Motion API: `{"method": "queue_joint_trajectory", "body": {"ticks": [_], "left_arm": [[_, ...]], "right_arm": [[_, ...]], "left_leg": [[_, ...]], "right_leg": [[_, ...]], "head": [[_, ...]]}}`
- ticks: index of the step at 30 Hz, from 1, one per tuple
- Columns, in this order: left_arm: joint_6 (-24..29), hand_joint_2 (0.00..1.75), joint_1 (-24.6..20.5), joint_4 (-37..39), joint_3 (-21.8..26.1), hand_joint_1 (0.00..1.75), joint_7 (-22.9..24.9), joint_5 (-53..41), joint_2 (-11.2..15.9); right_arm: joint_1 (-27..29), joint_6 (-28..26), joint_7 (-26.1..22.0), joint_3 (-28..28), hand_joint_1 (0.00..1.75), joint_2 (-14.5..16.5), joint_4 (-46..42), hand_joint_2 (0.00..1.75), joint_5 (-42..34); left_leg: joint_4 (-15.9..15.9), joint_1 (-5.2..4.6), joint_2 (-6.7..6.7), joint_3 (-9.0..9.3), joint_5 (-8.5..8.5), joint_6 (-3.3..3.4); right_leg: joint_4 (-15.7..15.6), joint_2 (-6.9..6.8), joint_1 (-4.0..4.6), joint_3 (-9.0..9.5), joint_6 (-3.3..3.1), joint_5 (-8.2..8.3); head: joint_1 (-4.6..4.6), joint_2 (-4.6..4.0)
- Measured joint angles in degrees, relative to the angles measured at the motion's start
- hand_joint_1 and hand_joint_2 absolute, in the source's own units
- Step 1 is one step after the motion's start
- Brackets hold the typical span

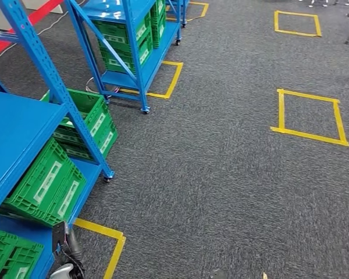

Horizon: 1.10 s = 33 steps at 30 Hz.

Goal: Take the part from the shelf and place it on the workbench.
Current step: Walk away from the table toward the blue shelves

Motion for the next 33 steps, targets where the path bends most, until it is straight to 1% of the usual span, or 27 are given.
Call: {"method": "queue_joint_trajectory", "body": {"ticks": [1,2,3,5,6,8,9,10,11,12,13,14,16,18,19,21,22,23,25,26,27,28,29,30,31,32,33], "left_arm": [[0.2,0.0,-0.1,0.0,-0.1,0.0,0.0,0.1,-0.1],[0.4,0.0,-0.1,0.0,-0.2,0.0,0.1,0.2,-0.2],[0.4,0.0,-0.1,0.0,-0.3,0.0,0.1,0.3,-0.2],[0.5,0.0,0.2,0.0,-0.4,0.0,0.1,0.3,-0.3],[0.5,0.0,0.3,0.0,-0.5,0.0,0.1,0.3,-0.2],[0.6,0.0,0.4,0.0,-0.6,0.0,0.1,0.4,-0.2],[0.6,0.0,0.3,0.0,-0.7,0.0,0.1,0.5,-0.2],[0.7,0.0,0.2,0.0,-0.9,0.0,0.1,0.7,-0.2],[0.8,0.0,0.2,0.0,-1.0,0.0,0.1,0.9,-0.3],[0.9,0.0,0.2,0.0,-1.0,0.0,0.1,1.1,-0.3],[1.0,0.0,0.3,0.0,-1.1,0.0,0.1,1.3,-0.3],[1.1,0.0,0.4,0.0,-1.1,0.0,0.1,1.5,-0.3],[1.4,0.0,0.3,0.0,-1.3,0.0,0.1,2.0,-0.3],[1.6,0.0,0.2,0.0,-1.4,0.0,0.1,2.8,-0.3],[1.6,0.0,0.2,0.0,-1.5,0.0,-0.1,3.4,-0.3],[1.6,0.0,0.4,-0.1,-1.5,0.0,-1.1,5.7,-0.4],[1.5,0.0,0.5,-0.2,-1.4,0.0,-2.1,7.5,-0.5],[1.1,0.0,0.6,-0.4,-1.3,0.0,-3.4,9.5,-0.6],[-2.2,0.0,2.2,-2.2,-1.5,0.0,-5.1,12.4,-1.2],[-5.4,0.0,5.1,-5.3,-2.5,0.0,-4.1,13.1,-1.9],[-8.8,0.0,9.6,-11.1,-4.6,0.0,-0.7,13.7,-2.2],[-11.2,0.0,15.5,-19.3,-8.0,0.0,5.3,15.1,-2.1],[-11.0,0.0,21.2,-29.1,-12.5,0.0,12.5,17.5,-1.3],[-7.9,0.0,25.3,-39.4,-18.0,0.0,19.6,20.8,0.5],[-1.7,0.0,27.7,-48.7,-24.4,0.0,24.8,24.5,2.5],[5.6,0.0,28.1,-56.0,-31.0,0.0,26.3,27.8,4.5],[12.6,0.0,27.6,-60.4,-38.0,0.0,24.3,30.5,5.7]], "right_arm": [[0.0,0.0,0.0,0.0,0.0,0.0,0.0,0.0,0.0],[-0.1,0.0,0.0,0.0,0.0,0.0,0.0,0.0,0.0],[-0.1,0.0,0.1,0.0,0.0,0.0,0.0,0.0,0.0],[0.0,0.0,0.1,0.0,0.0,0.0,0.0,0.0,0.0],[0.0,0.0,0.1,0.0,0.0,0.0,0.0,0.0,0.0],[0.0,0.0,0.1,0.0,0.0,0.0,0.0,0.0,0.0],[0.0,0.0,0.1,0.0,0.0,0.0,0.0,0.0,0.0],[0.0,0.0,0.1,0.0,0.0,0.0,0.0,0.0,0.0],[0.0,0.0,0.1,0.0,0.0,0.0,0.0,0.0,0.0],[0.1,0.0,0.1,0.0,0.0,0.0,0.0,0.0,0.0],[0.1,0.0,0.1,0.0,0.0,0.0,0.0,0.0,0.0],[0.0,0.0,0.1,0.0,0.0,0.0,0.0,0.0,0.0],[0.0,-0.1,0.0,0.0,0.0,0.0,0.0,0.0,0.0],[-0.1,-0.4,-0.3,0.0,0.0,0.0,0.0,0.0,-0.2],[-0.2,-0.5,-0.6,0.0,0.0,0.0,0.0,0.0,-0.4],[-0.4,-0.9,-1.8,0.0,0.0,0.0,0.0,0.0,-0.9],[-0.5,-1.1,-2.7,-0.1,0.0,0.0,0.0,0.0,-1.4],[-0.6,-1.4,-3.8,-0.1,0.0,0.0,0.0,0.0,-1.9],[-0.7,-2.6,-6.1,-0.7,0.0,0.0,-0.1,0.0,-4.4],[-0.8,-3.6,-6.9,-1.5,0.0,0.0,-0.2,0.0,-6.6],[-1.1,-4.9,-7.3,-2.5,0.0,0.0,-0.3,0.0,-9.2],[-1.6,-6.1,-7.5,-3.8,0.0,0.1,-0.4,0.0,-11.8],[-2.1,-6.9,-7.7,-4.8,0.0,0.1,-0.6,0.0,-13.8],[-2.4,-7.2,-8.0,-5.6,0.0,0.0,-0.8,0.0,-15.1],[-2.5,-6.7,-9.0,-6.1,0.0,-0.2,-1.0,0.0,-15.8],[-2.5,-5.7,-10.5,-6.4,0.0,-0.5,-1.3,0.0,-16.0],[-2.4,-4.0,-12.5,-6.5,0.0,-1.0,-1.5,0.0,-15.8]], "left_leg": [[0.1,-0.04,-0.75,-0.02,-0.01,-0.08],[0.1,0.03,-1.41,-0.19,0.03,-0.25],[0.1,0.15,-2.04,-0.42,0.11,-0.53],[0.0,0.41,-3.27,-0.81,0.42,-1.27],[0.2,0.39,-2.84,-0.94,0.23,-1.6],[2.9,0.26,0.07,-2.16,-1.73,-2.17],[6.1,0.31,2.0,-3.56,-3.51,-2.47],[9.9,0.49,3.07,-5.36,-5.3,-2.8],[13.4,0.72,3.54,-7.02,-6.58,-3.12],[15.4,0.96,3.76,-7.98,-6.87,-3.42],[15.2,1.18,3.95,-7.86,-6.08,-3.66],[12.7,1.35,4.35,-6.57,-4.33,-3.83],[4.8,1.23,6.69,-2.33,-0.69,-3.84],[0.1,0.78,8.47,0.08,0.45,-3.12],[-0.3,0.49,8.47,0.19,0.17,-2.68],[-0.6,0.52,7.12,0.19,0.27,-1.8],[-0.8,0.62,6.47,0.29,0.36,-1.37],[-1.0,0.78,5.81,0.41,0.45,-0.96],[-1.1,0.9,4.4,0.53,0.45,-0.43],[-1.1,0.86,3.7,0.66,0.34,-0.34],[-1.1,0.81,3.17,0.94,0.15,-0.36],[-1.0,0.81,2.81,1.24,-0.09,-0.44],[-0.9,0.98,2.44,1.42,-0.32,-0.55],[-0.7,1.28,1.65,1.37,-0.46,-0.69],[-0.4,1.56,0.33,1.04,-0.47,-0.88],[-0.1,1.74,-1.46,0.6,-0.43,-1.12],[0.0,1.7,-3.23,0.29,-0.28,-1.51]], "right_leg": [[-3.8,1.39,-0.04,1.52,-0.32,1.78],[-6.4,2.55,-0.05,2.75,-0.53,2.71],[-7.7,3.29,-0.05,3.38,-0.65,2.83],[-8.3,2.58,0.0,3.89,-0.87,2.86],[-8.7,1.88,-0.03,4.12,-1.13,3.05],[-9.6,0.26,-0.16,4.68,-1.72,3.37],[-9.8,-0.64,-0.12,4.9,-1.93,3.37],[-9.8,-1.54,-0.08,4.99,-2.06,3.29],[-9.8,-2.45,-0.06,5.03,-2.1,3.17],[-9.8,-3.32,-0.07,5.09,-2.09,3.04],[-9.8,-4.12,-0.1,5.19,-2.01,2.89],[-9.7,-4.86,-0.14,5.39,-1.87,2.71],[-9.7,-6.21,-0.05,5.96,-1.36,2.19],[-9.6,-7.42,0.23,6.38,-0.69,1.66],[-9.6,-8.0,0.35,6.52,-0.4,1.48],[-9.6,-8.62,0.2,6.74,0.18,1.02],[-8.8,-7.7,0.06,6.49,0.44,0.31],[-6.8,-6.17,-0.09,5.56,0.66,-0.99],[0.8,-2.81,-0.28,1.88,0.83,-4.71],[4.8,-2.08,-0.31,-0.22,0.87,-6.22],[7.4,-1.81,-0.31,-1.68,0.89,-6.8],[7.8,-1.69,-0.27,-2.18,0.87,-6.1],[5.9,-1.53,-0.22,-1.67,0.82,-4.23],[2.3,-0.92,-0.24,-0.34,0.77,-1.64],[-1.6,0.49,-0.43,1.18,0.81,0.45],[-5.0,1.83,-0.81,2.65,0.88,1.67],[-7.1,2.79,-1.19,3.72,0.91,2.02]], "head": [[-0.07,0.0],[-0.08,0.0],[-0.1,0.0],[-0.06,0.0],[-0.08,0.0],[-0.31,0.0],[-0.39,0.0],[-0.48,0.0],[-0.48,0.0],[-0.49,0.0],[-0.5,0.0],[-0.51,0.0],[-0.56,0.0],[-0.53,0.0],[-0.48,0.0],[-0.4,0.0],[-0.31,0.0],[-0.15,0.0],[0.22,0.0],[0.35,0.0],[0.38,0.0],[0.38,0.0],[0.31,0.0],[0.31,0.0],[0.34,0.0],[0.53,0.0],[0.6,0.0]]}}
